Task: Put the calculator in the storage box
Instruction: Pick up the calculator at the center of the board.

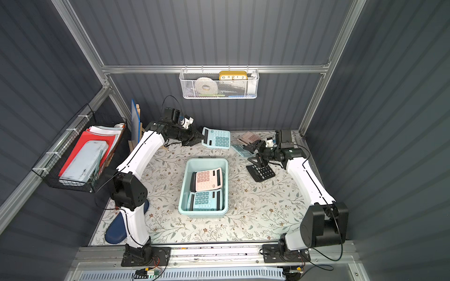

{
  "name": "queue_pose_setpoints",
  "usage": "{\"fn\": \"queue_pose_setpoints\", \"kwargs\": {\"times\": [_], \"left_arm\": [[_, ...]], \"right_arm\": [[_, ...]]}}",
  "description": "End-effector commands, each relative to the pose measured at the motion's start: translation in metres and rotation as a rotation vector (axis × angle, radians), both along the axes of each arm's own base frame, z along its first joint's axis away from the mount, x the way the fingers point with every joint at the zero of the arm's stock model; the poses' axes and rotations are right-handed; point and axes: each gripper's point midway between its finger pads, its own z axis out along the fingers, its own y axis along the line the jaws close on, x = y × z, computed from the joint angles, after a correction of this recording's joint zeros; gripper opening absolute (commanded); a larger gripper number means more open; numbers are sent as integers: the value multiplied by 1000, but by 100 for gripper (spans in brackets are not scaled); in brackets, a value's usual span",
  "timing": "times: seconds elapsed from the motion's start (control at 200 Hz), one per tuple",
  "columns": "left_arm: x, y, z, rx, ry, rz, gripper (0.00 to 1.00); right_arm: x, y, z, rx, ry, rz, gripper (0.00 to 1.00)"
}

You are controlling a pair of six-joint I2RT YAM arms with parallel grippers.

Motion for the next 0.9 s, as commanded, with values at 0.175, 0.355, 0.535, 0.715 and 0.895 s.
{"fn": "queue_pose_setpoints", "kwargs": {"times": [0.175, 0.355, 0.535, 0.715, 0.895], "left_arm": [[-64, -5, 25, -143, 30, -149, 0], [-75, -7, 32, -211, 20, -155, 0], [-85, -3, 23, -209, 35, -152, 0], [-95, 0, 12, -200, 50, -148, 0], [-96, 6, 4, -159, 56, -115, 28]], "right_arm": [[9, 25, 13, 77, -63, 89, 65], [5, 57, 11, 119, -39, 192, 60], [1, 78, 16, 135, -49, 243, 46], [-5, 88, 13, 141, -44, 264, 22], [-9, 89, 9, 144, -46, 261, 7]]}}
